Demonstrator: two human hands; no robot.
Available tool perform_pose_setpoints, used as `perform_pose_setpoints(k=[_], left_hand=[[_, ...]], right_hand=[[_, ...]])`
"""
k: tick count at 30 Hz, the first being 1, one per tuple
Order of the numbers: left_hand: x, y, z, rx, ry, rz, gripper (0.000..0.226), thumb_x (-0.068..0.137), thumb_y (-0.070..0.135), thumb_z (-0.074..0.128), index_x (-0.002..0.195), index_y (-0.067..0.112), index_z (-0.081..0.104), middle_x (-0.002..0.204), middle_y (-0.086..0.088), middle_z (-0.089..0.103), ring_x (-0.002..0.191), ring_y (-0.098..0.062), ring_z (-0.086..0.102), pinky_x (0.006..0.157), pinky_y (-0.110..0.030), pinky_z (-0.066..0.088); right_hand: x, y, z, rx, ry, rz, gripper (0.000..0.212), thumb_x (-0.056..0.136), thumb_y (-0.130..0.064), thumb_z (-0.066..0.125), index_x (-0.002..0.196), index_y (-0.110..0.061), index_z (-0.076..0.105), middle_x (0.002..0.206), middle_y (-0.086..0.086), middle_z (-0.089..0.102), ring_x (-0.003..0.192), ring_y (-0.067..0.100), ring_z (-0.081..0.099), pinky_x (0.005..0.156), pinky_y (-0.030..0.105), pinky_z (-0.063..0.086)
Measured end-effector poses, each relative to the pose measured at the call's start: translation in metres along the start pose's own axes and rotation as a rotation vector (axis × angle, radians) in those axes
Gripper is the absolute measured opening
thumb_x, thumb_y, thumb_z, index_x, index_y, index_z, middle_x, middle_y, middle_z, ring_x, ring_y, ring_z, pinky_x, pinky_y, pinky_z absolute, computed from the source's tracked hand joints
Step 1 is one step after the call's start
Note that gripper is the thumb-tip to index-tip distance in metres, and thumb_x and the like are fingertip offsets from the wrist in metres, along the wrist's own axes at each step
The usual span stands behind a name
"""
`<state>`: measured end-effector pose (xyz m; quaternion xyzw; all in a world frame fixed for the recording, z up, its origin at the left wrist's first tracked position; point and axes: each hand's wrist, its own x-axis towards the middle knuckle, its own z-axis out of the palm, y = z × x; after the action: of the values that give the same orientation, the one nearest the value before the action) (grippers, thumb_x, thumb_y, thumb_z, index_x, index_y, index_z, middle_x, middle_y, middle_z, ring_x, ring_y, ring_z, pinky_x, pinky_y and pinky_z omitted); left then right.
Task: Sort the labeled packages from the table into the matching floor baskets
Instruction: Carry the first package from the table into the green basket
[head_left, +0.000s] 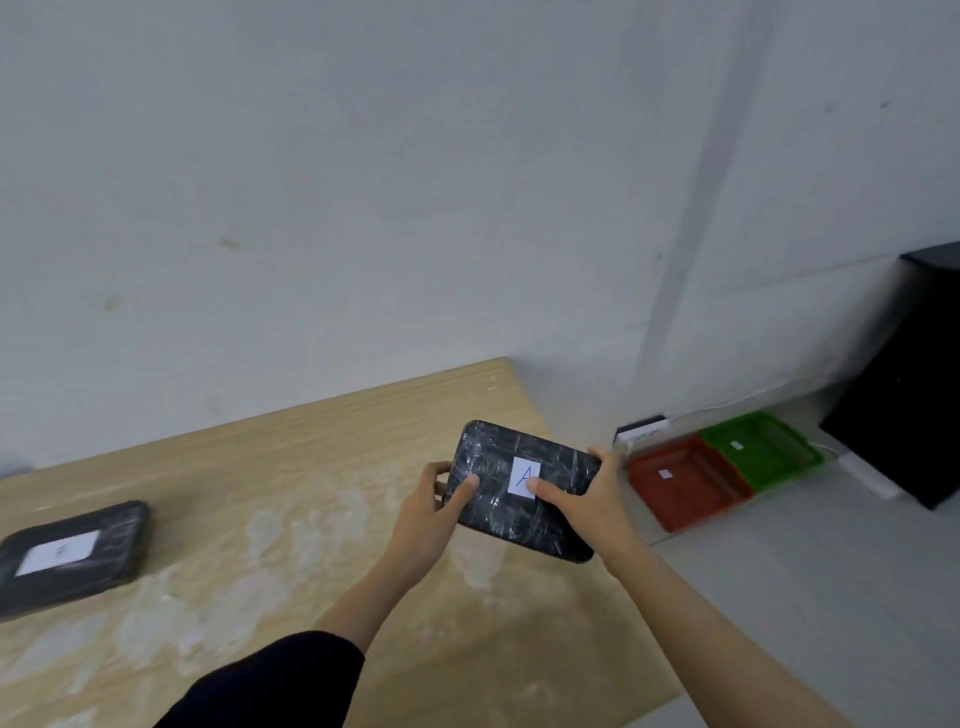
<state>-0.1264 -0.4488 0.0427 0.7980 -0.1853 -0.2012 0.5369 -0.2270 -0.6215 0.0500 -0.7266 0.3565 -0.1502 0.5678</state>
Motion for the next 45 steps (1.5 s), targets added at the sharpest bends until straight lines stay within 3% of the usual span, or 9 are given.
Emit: perform_pose_setpoints(k=[8,12,17,20,23,32,37,42,45], left_hand=[[0.098,0.052,0.147,0.098,-0.131,0.028,0.037,0.087,0.055,0.048,0.114,0.03,0.046,0.087,0.012,0.068,0.08,-0.009,0.067,0.071,-0.031,0.052],[0.131,0.084,0.225,0.132,-0.186,0.01,0.036,0.088,0.057,0.045,0.109,0.029,0.046,0.084,0.015,0.063,0.079,-0.005,0.063,0.066,-0.025,0.048],[0.169,0.123,0.319,0.195,-0.229,-0.013,0.041,0.091,0.054,0.042,0.114,0.02,0.048,0.096,0.0,0.068,0.092,-0.022,0.064,0.085,-0.038,0.05],[0.184,0.146,0.369,0.243,-0.213,0.004,0.045,0.091,0.056,0.039,0.117,0.02,0.048,0.101,-0.003,0.067,0.091,-0.023,0.062,0.08,-0.037,0.048],[0.198,0.177,0.417,0.262,-0.162,0.027,0.045,0.092,0.054,0.037,0.12,0.02,0.046,0.101,-0.008,0.068,0.083,-0.023,0.061,0.068,-0.032,0.044],[0.23,0.228,0.528,0.335,0.113,-0.101,0.046,0.095,0.05,0.03,0.117,0.013,0.043,0.098,-0.017,0.067,0.084,-0.034,0.061,0.07,-0.035,0.042],[0.279,0.215,0.578,0.258,0.201,-0.241,0.043,0.095,0.05,0.031,0.11,0.013,0.047,0.106,-0.016,0.066,0.096,-0.036,0.061,0.074,-0.035,0.039],[0.326,0.208,0.656,0.2,0.185,-0.35,0.043,0.095,0.05,0.032,0.105,0.013,0.051,0.112,-0.016,0.064,0.106,-0.036,0.058,0.08,-0.037,0.038],[0.351,0.218,0.706,0.202,0.16,-0.372,0.046,0.094,0.052,0.033,0.11,0.015,0.054,0.114,-0.016,0.064,0.11,-0.036,0.057,0.082,-0.038,0.039]], right_hand=[[0.107,0.032,-0.131,-0.069,0.118,0.089,0.096,0.057,-0.039,0.086,0.13,-0.019,0.028,0.124,0.01,0.048,0.107,0.025,0.055,0.096,0.047,0.048],[0.15,0.046,-0.203,-0.092,0.149,0.134,0.096,0.058,-0.039,0.086,0.132,-0.022,0.027,0.129,0.009,0.046,0.102,0.019,0.048,0.091,0.038,0.045],[0.193,0.071,-0.283,-0.049,0.214,0.161,0.108,0.059,-0.039,0.086,0.141,-0.018,0.019,0.139,0.013,0.041,0.12,0.028,0.048,0.103,0.044,0.042],[0.222,0.079,-0.335,-0.023,0.226,0.141,0.111,0.06,-0.037,0.087,0.142,-0.013,0.016,0.139,0.013,0.044,0.122,0.028,0.049,0.102,0.04,0.042],[0.254,0.076,-0.388,-0.071,0.232,0.083,0.099,0.059,-0.039,0.087,0.131,-0.01,0.027,0.129,0.012,0.054,0.112,0.027,0.055,0.093,0.039,0.047],[0.354,0.076,-0.489,-0.227,0.034,-0.088,0.07,0.075,-0.044,0.073,0.125,-0.01,0.038,0.126,0.014,0.053,0.11,0.033,0.057,0.093,0.052,0.05],[0.427,0.101,-0.517,-0.136,-0.117,0.004,0.03,0.087,-0.041,0.061,0.103,-0.02,0.046,0.106,0.011,0.063,0.089,0.027,0.065,0.08,0.049,0.057],[0.493,0.132,-0.574,-0.179,-0.213,0.083,0.027,0.089,-0.037,0.06,0.106,-0.02,0.046,0.102,0.007,0.061,0.09,0.025,0.063,0.067,0.032,0.054],[0.538,0.148,-0.614,-0.18,-0.226,0.133,0.026,0.09,-0.037,0.057,0.107,-0.02,0.045,0.102,0.004,0.058,0.088,0.023,0.059,0.073,0.035,0.051]])
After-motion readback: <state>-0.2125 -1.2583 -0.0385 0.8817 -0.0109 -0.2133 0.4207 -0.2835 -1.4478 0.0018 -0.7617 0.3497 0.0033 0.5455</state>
